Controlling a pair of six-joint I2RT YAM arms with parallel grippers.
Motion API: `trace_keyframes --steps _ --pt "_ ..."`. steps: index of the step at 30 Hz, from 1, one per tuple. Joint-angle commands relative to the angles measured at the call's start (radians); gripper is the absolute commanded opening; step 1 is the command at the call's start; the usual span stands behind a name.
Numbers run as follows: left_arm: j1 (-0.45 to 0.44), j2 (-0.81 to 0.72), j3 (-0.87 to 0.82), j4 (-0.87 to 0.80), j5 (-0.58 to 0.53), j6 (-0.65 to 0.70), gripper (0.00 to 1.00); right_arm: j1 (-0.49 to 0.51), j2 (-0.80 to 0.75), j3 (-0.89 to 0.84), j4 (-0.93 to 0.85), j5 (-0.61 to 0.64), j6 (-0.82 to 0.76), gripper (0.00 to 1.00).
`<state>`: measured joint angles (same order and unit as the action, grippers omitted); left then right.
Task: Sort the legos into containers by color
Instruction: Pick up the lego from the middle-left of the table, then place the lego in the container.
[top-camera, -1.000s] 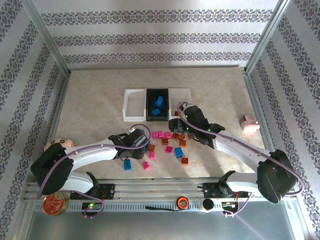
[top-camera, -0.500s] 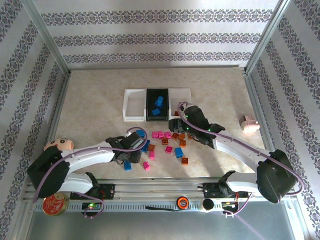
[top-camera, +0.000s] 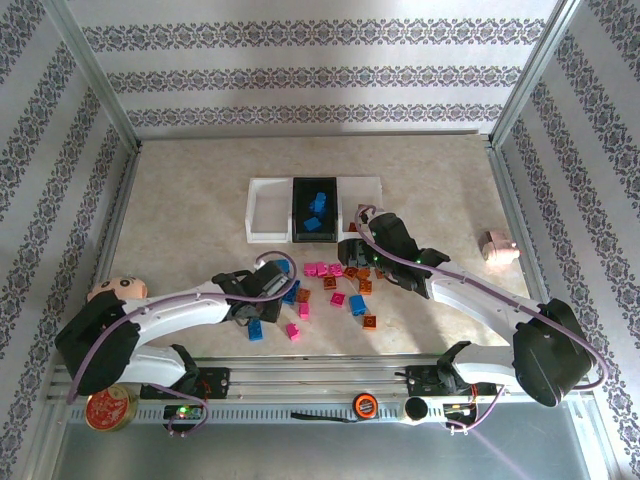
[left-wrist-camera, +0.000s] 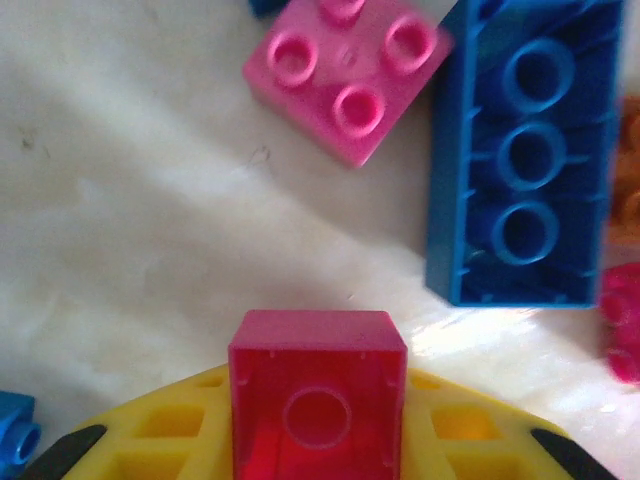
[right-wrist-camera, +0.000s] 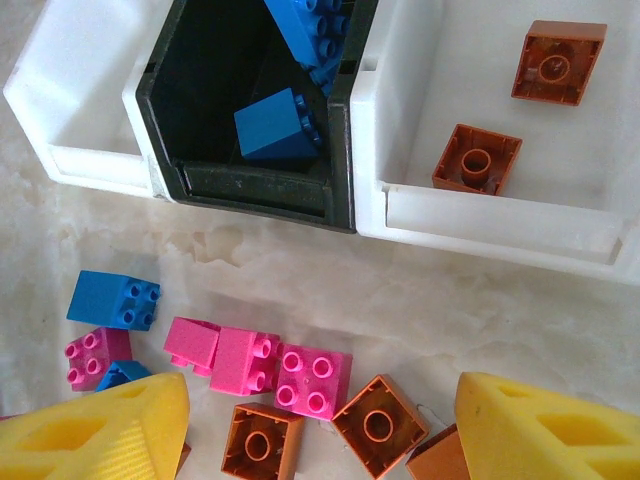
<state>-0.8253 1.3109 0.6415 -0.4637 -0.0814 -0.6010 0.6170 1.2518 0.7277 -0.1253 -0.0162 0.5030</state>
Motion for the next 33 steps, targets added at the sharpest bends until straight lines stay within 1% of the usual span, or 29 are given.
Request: trace_keyframes --steps 1,4,6,10,15,19,20,22,24,26,29,31,33 --pt "0.04 -0.048 0.085 0.006 -0.034 0.052 0.28 -0.008 -0.023 -0.019 0.009 -0.003 0.018 0.71" --pt "0.137 -0.068 0.143 0.052 0.005 0.089 0.28 -0.008 -0.041 -0.029 0.008 -0.005 0.019 0.71" --pt "0.192 -0.029 0.212 0.083 0.013 0.126 0.28 -0.007 -0.047 -0.038 0.006 -0.008 0.022 0.71" --pt "0.271 0.121 0.355 0.142 0.039 0.17 0.28 -0.002 -0.052 -0.054 0.006 -0.015 0.032 0.71" --pt "0.371 0.32 0.499 0.199 0.078 0.161 0.28 0.012 -0.069 -0.075 -0.009 -0.018 0.035 0.71" --pt "0.407 0.419 0.593 0.21 0.066 0.158 0.29 0.029 -0.081 -0.088 -0.027 -0.027 0.034 0.71" --pt "0.415 0.44 0.614 0.209 0.059 0.158 0.3 0.034 -0.086 -0.093 -0.029 -0.025 0.035 0.71" --pt "0.43 0.477 0.646 0.203 0.06 0.152 0.37 0.044 -0.095 -0.104 -0.03 -0.027 0.038 0.72" --pt "0.444 0.501 0.675 0.196 0.073 0.141 0.48 0.056 -0.106 -0.112 -0.035 -0.031 0.038 0.72" --pt "0.447 0.496 0.687 0.197 0.09 0.133 0.56 0.068 -0.118 -0.116 -0.047 -0.034 0.035 0.73" --pt "0.446 0.439 0.669 0.22 0.122 0.117 0.63 0.097 -0.134 -0.116 -0.066 -0.043 0.025 0.73" --pt "0.446 0.376 0.638 0.24 0.139 0.106 0.66 0.134 -0.141 -0.115 -0.065 -0.053 0.017 0.74" --pt "0.446 0.29 0.589 0.26 0.153 0.092 0.71 0.197 -0.127 -0.1 -0.068 -0.06 0.007 0.74"
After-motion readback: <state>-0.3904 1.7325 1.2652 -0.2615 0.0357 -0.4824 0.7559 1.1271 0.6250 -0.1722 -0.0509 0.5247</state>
